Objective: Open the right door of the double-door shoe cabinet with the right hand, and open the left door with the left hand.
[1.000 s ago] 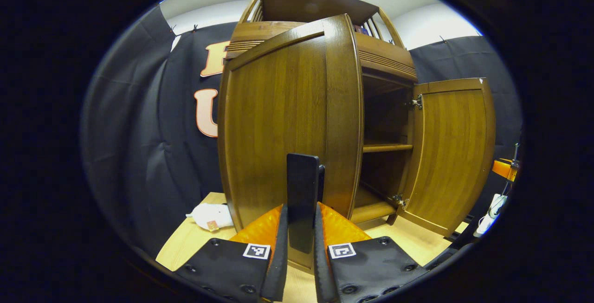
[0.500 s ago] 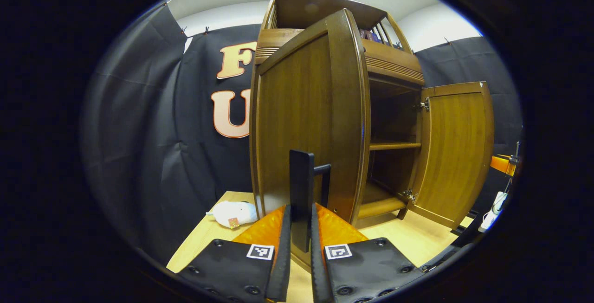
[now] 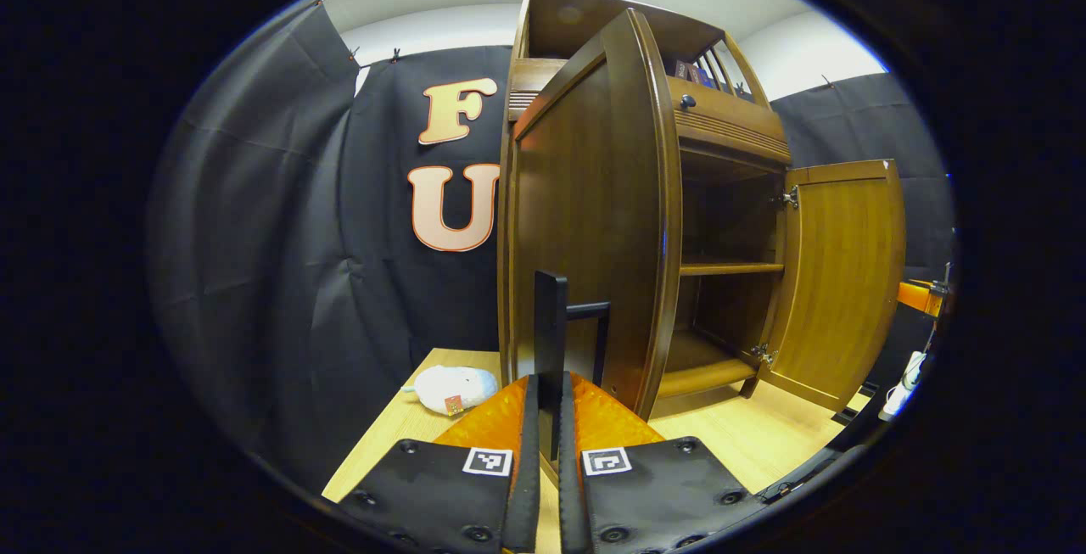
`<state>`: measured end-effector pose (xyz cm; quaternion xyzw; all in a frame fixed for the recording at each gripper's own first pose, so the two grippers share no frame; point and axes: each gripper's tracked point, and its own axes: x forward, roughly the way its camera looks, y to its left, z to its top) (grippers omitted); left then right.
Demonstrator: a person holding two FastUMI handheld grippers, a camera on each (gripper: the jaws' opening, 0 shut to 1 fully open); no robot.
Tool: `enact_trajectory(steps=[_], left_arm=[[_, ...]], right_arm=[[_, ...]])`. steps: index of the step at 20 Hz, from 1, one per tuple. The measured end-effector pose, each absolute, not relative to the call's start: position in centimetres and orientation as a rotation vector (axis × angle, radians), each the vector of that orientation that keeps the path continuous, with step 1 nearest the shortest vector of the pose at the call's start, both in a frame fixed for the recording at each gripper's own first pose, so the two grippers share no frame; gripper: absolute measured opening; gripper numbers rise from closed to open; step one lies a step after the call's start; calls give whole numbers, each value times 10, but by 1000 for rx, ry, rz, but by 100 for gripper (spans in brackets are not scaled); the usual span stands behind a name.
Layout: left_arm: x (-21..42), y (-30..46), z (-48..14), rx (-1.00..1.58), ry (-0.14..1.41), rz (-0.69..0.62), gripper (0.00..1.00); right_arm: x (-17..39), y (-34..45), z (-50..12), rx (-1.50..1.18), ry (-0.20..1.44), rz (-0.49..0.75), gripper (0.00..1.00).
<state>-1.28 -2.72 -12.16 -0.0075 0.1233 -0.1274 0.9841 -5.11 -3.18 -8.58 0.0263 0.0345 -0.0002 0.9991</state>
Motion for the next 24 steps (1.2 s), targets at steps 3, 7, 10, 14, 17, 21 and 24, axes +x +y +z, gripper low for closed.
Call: enact_trajectory(steps=[3, 7, 10, 14, 17, 21, 24], left_arm=[[-11, -20, -120, -10, 247, -256, 16], [-5, -13, -117, 3, 241, -231, 16], [0, -4, -117, -3, 240, -224, 16], [6, 19, -116, 9, 225, -181, 16], [10, 33, -116, -11, 223, -172, 13], [14, 40, -117, -40, 225, -196, 9], [14, 46, -117, -34, 227, -203, 9]], right_arm=[[-48, -25, -88, 57, 72, 9, 92], [-44, -17, -89, 60, 77, 22, 92], [-42, -12, -90, 64, 75, 28, 92], [-38, -4, -93, 58, 80, 34, 92], [-34, 4, -92, 53, 81, 41, 92], [-29, 23, -91, 54, 73, 70, 92], [-29, 37, -94, 47, 78, 94, 92]])
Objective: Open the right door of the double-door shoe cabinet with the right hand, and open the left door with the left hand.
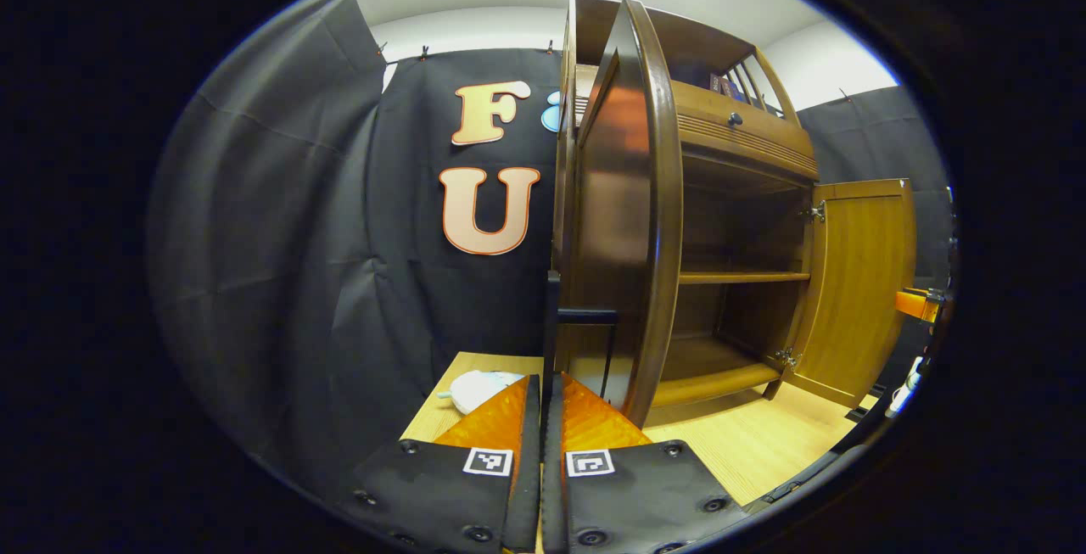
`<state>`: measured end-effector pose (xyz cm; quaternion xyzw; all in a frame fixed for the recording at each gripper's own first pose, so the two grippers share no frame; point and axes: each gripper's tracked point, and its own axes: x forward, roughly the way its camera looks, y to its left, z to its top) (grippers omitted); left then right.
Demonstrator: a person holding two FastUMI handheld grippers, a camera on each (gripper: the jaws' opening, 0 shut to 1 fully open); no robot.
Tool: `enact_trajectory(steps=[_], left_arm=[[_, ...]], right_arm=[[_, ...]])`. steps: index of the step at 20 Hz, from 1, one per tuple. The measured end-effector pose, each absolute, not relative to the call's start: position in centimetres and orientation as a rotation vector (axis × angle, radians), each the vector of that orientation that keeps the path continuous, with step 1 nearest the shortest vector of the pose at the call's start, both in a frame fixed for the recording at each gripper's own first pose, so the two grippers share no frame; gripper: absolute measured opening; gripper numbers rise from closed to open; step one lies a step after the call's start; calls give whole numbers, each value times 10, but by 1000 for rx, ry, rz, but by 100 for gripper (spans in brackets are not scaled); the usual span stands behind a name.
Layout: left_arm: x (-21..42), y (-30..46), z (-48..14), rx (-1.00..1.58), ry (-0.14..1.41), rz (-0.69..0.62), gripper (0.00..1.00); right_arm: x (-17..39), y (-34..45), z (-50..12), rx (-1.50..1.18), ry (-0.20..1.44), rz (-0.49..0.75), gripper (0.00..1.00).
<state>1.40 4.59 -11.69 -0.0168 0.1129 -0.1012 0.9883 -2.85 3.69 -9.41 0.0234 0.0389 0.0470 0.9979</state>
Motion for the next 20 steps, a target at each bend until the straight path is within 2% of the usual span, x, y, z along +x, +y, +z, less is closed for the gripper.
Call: enact_trajectory(steps=[7, 8, 9, 11, 19, 20], left_arm=[[4, 69, -113, -73, 230, -178, 10], [3, 70, -114, -76, 234, -176, 7], [0, 73, -114, -67, 236, -165, 11], [-8, 78, -111, -52, 242, -136, 10], [-50, 59, -67, -57, 225, -68, 9], [-53, 52, -59, -51, 215, -68, 14]], right_arm=[[-24, 53, -98, 56, 86, 123, 92], [-23, 54, -100, 60, 89, 125, 92], [-23, 56, -99, 63, 91, 130, 92], [-21, 58, -100, 63, 95, 137, 92], [-21, 55, -91, 62, 93, 150, 92], [-22, 54, -87, 60, 89, 150, 92]])
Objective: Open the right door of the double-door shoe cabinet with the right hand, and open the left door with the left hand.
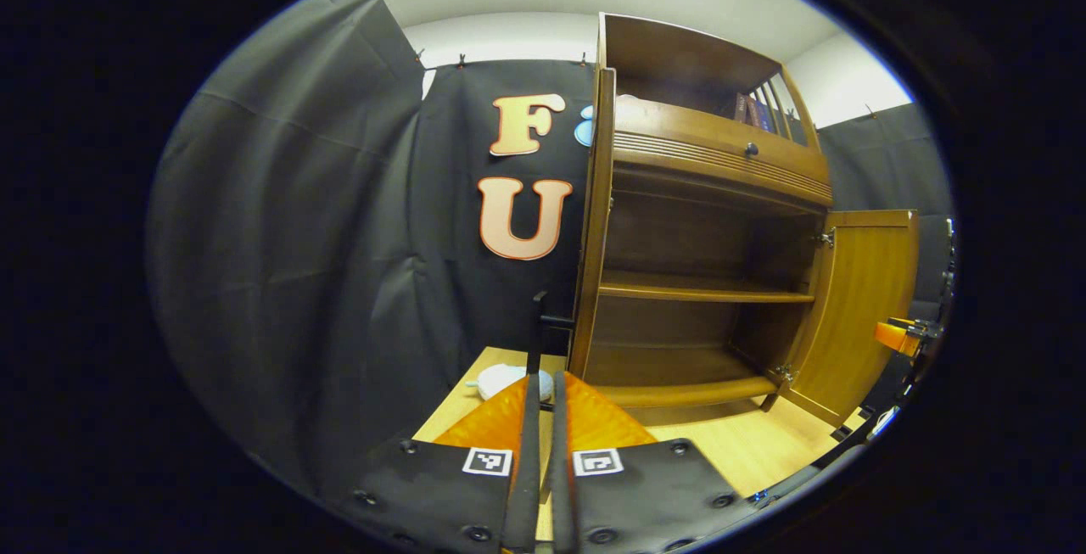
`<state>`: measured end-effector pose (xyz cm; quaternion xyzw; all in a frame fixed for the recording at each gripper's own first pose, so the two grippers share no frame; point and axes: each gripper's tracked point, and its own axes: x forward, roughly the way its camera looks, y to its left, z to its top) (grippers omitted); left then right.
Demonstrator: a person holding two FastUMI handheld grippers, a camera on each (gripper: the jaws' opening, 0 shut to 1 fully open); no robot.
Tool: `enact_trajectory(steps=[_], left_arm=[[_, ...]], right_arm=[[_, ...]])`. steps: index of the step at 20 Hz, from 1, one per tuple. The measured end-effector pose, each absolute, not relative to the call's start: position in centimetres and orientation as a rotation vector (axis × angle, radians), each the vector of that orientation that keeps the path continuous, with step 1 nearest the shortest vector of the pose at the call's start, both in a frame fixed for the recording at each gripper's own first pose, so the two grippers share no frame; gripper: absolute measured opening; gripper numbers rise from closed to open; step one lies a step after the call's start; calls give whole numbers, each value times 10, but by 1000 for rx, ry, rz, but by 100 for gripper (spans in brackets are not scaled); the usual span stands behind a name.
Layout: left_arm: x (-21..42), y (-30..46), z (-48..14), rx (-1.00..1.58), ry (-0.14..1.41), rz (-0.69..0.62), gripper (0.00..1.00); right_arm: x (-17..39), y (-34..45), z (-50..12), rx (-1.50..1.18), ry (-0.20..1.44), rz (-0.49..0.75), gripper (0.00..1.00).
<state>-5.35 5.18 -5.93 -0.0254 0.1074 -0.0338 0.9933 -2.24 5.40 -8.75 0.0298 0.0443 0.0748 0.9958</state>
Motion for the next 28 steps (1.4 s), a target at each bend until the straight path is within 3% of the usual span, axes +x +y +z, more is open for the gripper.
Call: enact_trajectory(steps=[3, 4, 7, 8, 9, 12, 13, 14, 27, 28], left_arm=[[-60, 38, -35, -9, 162, -52, 29], [-60, 33, -30, 1, 147, -48, 34], [-61, 14, -15, -3, 128, -61, 58], [-63, 8, -12, -3, 125, -68, 67], [-63, 4, -8, 4, 119, -68, 70], [-65, -8, -1, 28, 101, -79, 88], [-66, -13, -1, 30, 98, -83, 94], [-66, -15, -1, 27, 100, -88, 100], [-57, -28, 15, 27, 63, -109, 100], [-54, -27, 13, 28, 65, -108, 100]], right_arm=[[-24, 51, -77, 63, 79, 152, 92], [-25, 50, -74, 63, 80, 152, 99], [-29, 45, -65, 55, 77, 149, 99], [-30, 43, -60, 49, 72, 150, 92], [-30, 41, -55, 44, 66, 150, 99], [-32, 35, -39, 25, 43, 144, 99], [-33, 35, -34, 22, 36, 142, 92], [-34, 35, -32, 23, 31, 144, 99], [-26, 42, -15, 6, 7, 149, 99], [-26, 40, -16, 7, 7, 144, 92]])
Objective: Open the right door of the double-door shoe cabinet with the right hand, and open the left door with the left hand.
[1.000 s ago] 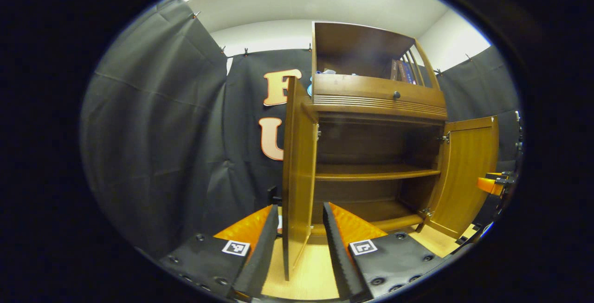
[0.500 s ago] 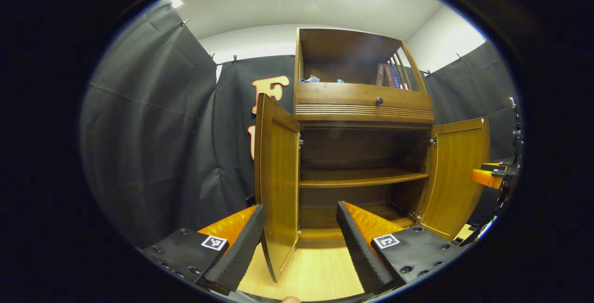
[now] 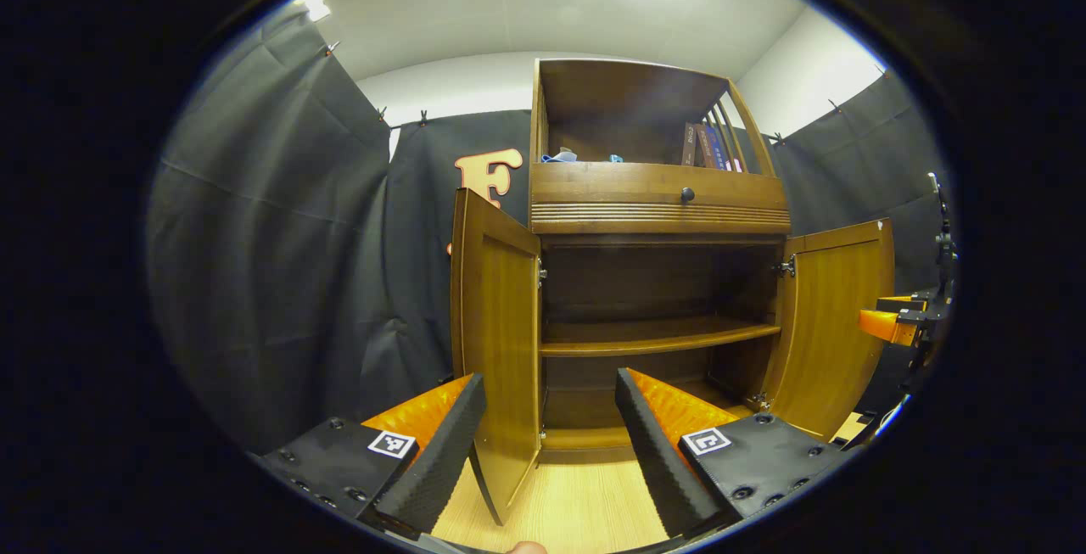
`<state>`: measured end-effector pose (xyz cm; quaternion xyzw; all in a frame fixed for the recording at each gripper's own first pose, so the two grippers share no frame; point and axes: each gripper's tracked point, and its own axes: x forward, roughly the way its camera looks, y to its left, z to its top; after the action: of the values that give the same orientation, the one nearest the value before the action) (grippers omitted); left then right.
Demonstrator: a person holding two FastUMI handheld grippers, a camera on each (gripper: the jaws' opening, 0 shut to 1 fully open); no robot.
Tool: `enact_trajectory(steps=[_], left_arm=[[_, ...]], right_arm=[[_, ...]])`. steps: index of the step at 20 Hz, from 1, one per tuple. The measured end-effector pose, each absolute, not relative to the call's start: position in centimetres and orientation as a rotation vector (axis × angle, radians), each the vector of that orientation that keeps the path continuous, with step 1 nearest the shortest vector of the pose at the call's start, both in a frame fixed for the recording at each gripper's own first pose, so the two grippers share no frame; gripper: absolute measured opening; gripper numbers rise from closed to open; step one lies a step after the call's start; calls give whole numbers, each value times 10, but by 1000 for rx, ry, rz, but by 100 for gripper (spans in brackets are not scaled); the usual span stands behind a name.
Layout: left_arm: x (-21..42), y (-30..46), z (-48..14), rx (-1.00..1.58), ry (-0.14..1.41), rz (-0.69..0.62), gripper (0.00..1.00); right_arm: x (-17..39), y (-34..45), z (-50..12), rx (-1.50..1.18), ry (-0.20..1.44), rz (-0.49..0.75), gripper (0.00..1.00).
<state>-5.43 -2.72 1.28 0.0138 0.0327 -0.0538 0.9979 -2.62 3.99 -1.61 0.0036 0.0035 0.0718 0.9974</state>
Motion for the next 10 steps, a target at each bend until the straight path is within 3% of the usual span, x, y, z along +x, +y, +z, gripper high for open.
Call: enact_trajectory(steps=[1, 2, 3, 5, 6, 7, 8, 9, 10], left_arm=[[-52, -26, 11, 26, 71, -102, 94], [-51, -24, 8, 22, 77, -98, 98], [-49, -24, 6, 18, 84, -94, 94], [-46, -22, 2, 13, 95, -90, 100], [-44, -22, 1, 12, 98, -89, 100], [-43, -22, 1, 13, 99, -90, 100], [-43, -23, 1, 14, 98, -91, 100], [-41, -23, 1, 16, 96, -92, 100], [-40, -24, 0, 19, 95, -93, 100]], right_arm=[[-24, 38, -17, 9, 10, 137, 92], [-23, 36, -20, 11, 15, 132, 99], [-21, 34, -22, 12, 20, 130, 92], [-19, 34, -24, 6, 29, 125, 92], [-19, 34, -24, 0, 30, 125, 92], [-19, 35, -24, -4, 30, 126, 99], [-20, 36, -24, -6, 28, 128, 92], [-19, 38, -24, -6, 27, 130, 99], [-18, 39, -23, -6, 27, 134, 99]])
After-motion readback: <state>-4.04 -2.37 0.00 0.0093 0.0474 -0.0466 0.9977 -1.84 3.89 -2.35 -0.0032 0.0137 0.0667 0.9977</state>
